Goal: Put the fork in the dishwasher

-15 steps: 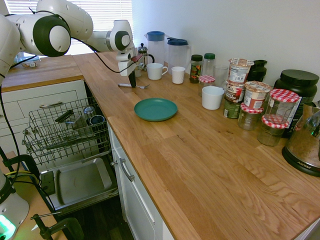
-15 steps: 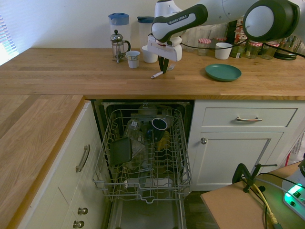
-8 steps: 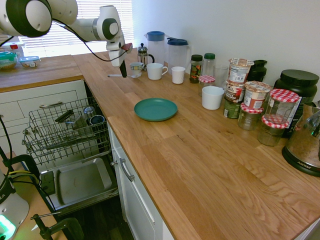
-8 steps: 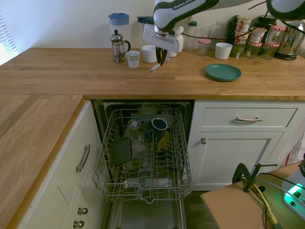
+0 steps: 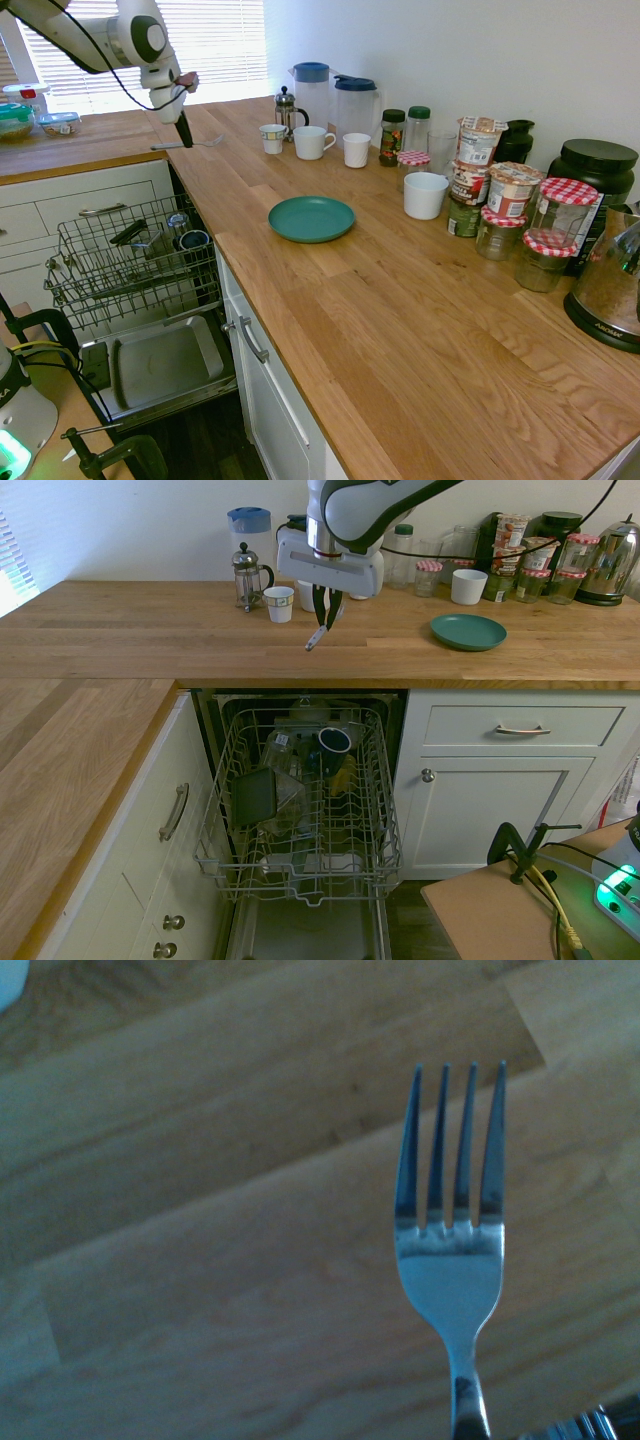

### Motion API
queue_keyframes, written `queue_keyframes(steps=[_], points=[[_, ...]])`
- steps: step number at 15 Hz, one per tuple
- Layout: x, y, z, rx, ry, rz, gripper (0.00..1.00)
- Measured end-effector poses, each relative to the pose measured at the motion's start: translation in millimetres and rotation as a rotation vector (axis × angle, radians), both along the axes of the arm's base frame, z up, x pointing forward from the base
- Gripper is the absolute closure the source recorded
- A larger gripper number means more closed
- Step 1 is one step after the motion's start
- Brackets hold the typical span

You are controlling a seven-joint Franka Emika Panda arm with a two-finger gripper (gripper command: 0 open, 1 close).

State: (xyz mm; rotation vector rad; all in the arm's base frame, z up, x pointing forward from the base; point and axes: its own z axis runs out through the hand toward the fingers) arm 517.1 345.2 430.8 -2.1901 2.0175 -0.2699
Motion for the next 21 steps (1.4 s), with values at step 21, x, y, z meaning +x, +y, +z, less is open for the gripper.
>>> queue_keyframes(steps=[21], points=[[-175,28,-168,-0.073,0.128,0.387,1.00]])
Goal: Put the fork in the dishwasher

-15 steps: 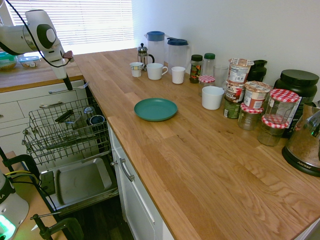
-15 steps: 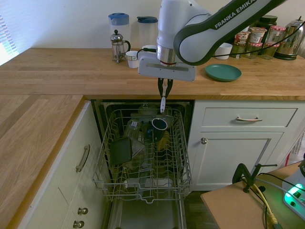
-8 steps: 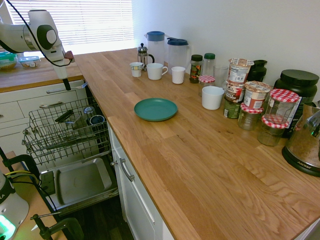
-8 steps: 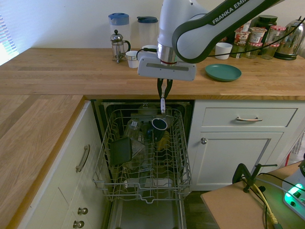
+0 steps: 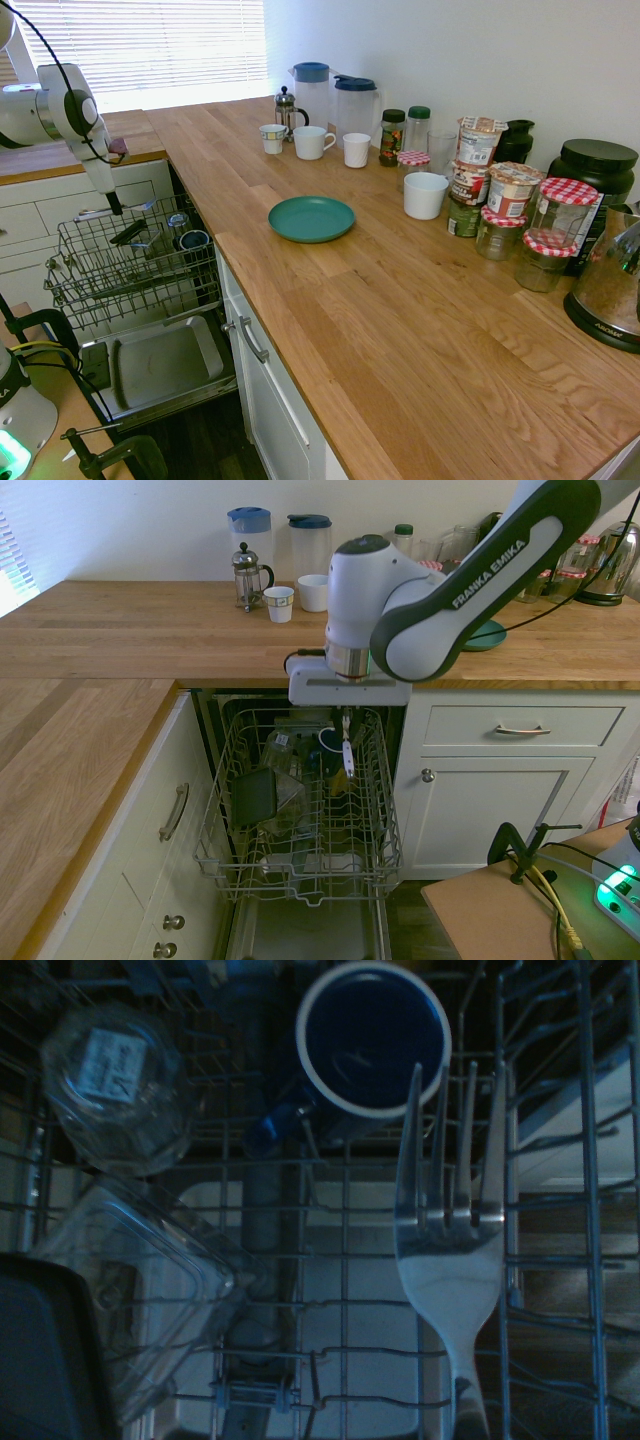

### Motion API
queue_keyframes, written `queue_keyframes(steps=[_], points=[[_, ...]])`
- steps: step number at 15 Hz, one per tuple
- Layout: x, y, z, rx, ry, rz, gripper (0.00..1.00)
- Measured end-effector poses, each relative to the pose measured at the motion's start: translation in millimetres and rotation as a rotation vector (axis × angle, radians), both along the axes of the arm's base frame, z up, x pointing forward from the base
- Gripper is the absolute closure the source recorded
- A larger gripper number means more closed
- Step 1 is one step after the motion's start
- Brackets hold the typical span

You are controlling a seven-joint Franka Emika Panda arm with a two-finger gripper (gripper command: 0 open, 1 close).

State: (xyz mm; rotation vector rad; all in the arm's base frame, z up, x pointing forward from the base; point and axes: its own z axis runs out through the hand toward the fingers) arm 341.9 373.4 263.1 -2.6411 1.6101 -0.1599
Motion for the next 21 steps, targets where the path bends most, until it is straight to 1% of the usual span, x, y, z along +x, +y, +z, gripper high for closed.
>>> queue_keyframes(steps=[4,10,11,17,21], points=[[1,-8,-64,-0.015,0.032,0.003,1.00],[16,-9,-124,-0.006,0.037,-0.006,1.00],[16,-8,-131,-0.006,0.036,-0.004,0.00],[25,-1,-160,0.008,0.026,-0.007,0.00],[30,-3,-166,0.006,0.019,-0.012,0.00]])
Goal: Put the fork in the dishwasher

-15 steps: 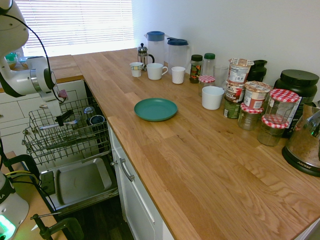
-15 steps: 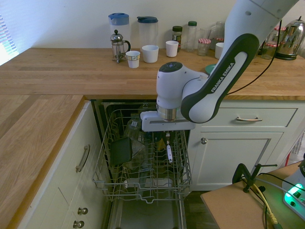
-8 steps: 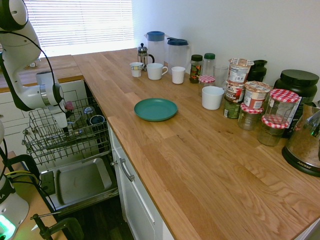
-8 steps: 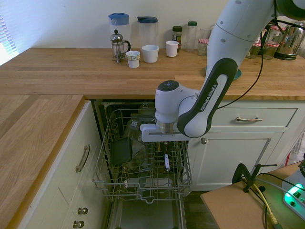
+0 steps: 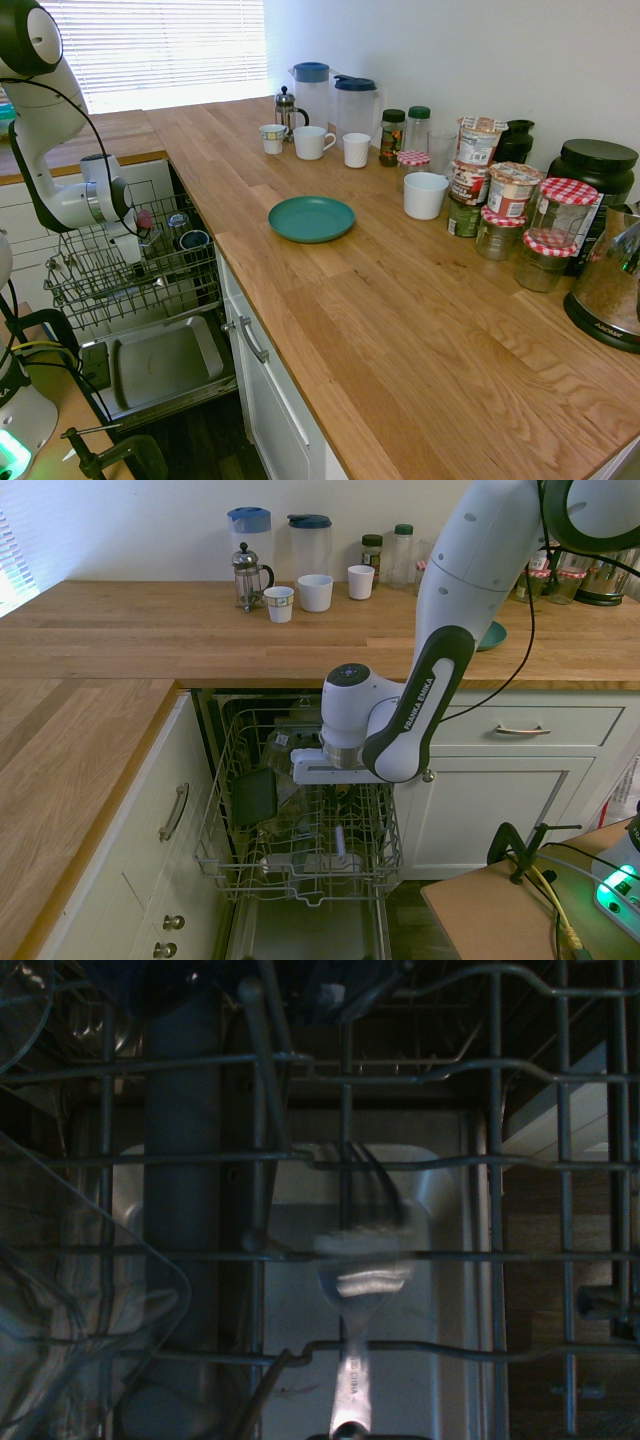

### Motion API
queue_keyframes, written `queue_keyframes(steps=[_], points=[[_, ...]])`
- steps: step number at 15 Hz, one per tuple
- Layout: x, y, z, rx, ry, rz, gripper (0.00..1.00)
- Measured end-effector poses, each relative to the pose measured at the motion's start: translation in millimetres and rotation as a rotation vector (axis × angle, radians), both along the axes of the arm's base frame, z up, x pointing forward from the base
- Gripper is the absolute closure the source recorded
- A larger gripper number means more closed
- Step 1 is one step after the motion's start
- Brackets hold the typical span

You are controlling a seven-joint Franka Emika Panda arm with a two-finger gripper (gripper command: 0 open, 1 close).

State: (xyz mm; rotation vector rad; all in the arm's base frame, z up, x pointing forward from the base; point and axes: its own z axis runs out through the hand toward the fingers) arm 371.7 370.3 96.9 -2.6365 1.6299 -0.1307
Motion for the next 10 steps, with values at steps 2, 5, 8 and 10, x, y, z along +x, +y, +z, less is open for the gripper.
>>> queue_keyframes(steps=[2,5,8,10], points=[[0,2,2,0.004,-0.011,-0.005,0.00],[0,7,23,0.015,-0.042,-0.007,0.00],[-2,9,67,0.027,-0.070,-0.011,0.00],[-4,10,99,0.033,-0.085,-0.021,0.00]])
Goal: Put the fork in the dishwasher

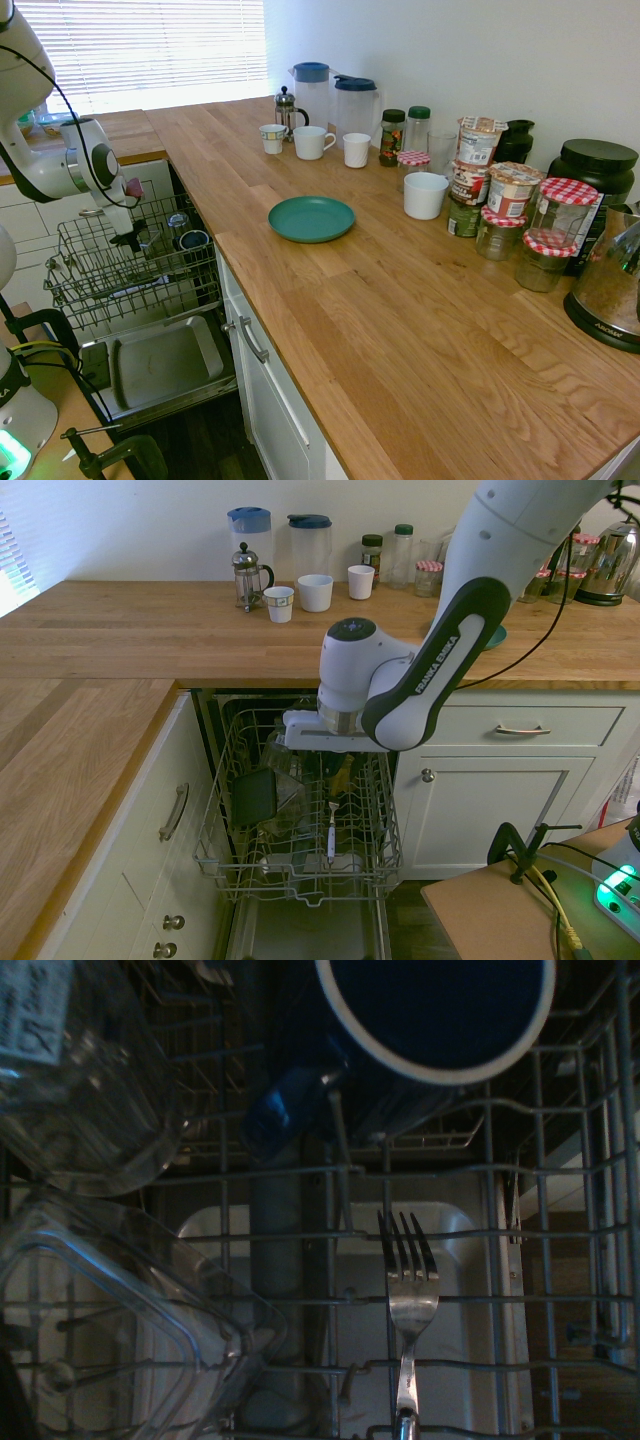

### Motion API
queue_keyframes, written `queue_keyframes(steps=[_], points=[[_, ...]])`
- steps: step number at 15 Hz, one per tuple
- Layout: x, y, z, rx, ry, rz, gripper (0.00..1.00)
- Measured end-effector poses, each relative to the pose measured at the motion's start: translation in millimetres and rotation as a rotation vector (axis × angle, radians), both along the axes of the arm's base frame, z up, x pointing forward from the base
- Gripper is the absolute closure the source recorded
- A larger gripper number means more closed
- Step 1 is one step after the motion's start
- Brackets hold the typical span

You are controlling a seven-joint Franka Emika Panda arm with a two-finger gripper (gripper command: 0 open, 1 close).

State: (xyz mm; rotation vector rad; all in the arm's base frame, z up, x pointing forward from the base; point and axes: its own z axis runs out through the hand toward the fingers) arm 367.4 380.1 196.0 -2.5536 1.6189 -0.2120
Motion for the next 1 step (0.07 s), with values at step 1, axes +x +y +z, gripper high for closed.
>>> queue_keyframes(steps=[1], points=[[-1.2,-0.5,15.1,0.009,-0.009,-0.012,0.00]])
